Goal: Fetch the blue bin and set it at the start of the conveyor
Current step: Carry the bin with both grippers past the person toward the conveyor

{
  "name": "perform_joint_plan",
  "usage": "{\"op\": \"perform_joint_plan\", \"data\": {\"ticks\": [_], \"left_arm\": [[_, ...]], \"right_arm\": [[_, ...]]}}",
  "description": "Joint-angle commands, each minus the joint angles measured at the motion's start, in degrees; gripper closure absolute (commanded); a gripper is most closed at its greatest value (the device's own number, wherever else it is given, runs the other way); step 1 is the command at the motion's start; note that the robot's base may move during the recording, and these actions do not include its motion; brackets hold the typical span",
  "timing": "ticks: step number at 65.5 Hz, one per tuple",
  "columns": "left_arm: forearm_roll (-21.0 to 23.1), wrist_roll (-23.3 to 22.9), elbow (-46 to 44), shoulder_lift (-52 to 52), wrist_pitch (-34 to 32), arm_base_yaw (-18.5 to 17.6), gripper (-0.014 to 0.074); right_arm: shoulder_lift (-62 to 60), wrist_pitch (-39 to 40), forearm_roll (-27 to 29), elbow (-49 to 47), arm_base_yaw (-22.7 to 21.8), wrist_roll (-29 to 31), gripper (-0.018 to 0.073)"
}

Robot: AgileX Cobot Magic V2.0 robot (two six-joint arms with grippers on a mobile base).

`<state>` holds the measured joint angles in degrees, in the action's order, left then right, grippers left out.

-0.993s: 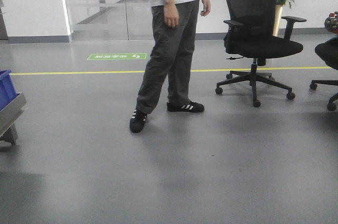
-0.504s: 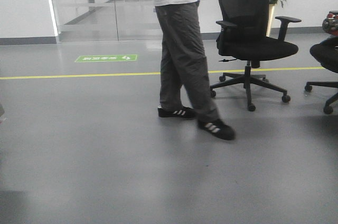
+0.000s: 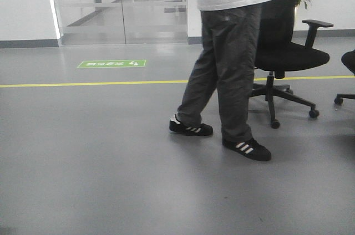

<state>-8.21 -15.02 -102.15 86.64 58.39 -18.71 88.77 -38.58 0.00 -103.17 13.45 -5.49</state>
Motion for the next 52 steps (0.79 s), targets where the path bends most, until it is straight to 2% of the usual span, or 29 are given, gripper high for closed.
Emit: {"op": "perform_joint_plan", "data": {"ticks": [1,52], "left_arm": [[-1.01,1.26,-0.34,-0.45,-1.35,0.08,0.0708],[-1.1,1.26,-0.34,-0.45,-1.46,0.08,0.0708]], "right_arm": [[-0.81,3.96,0.31,-0.5,-0.25,0.42,0.0712],[-0.81,3.96,0.31,-0.5,-0.25,0.42,0.0712]]}}
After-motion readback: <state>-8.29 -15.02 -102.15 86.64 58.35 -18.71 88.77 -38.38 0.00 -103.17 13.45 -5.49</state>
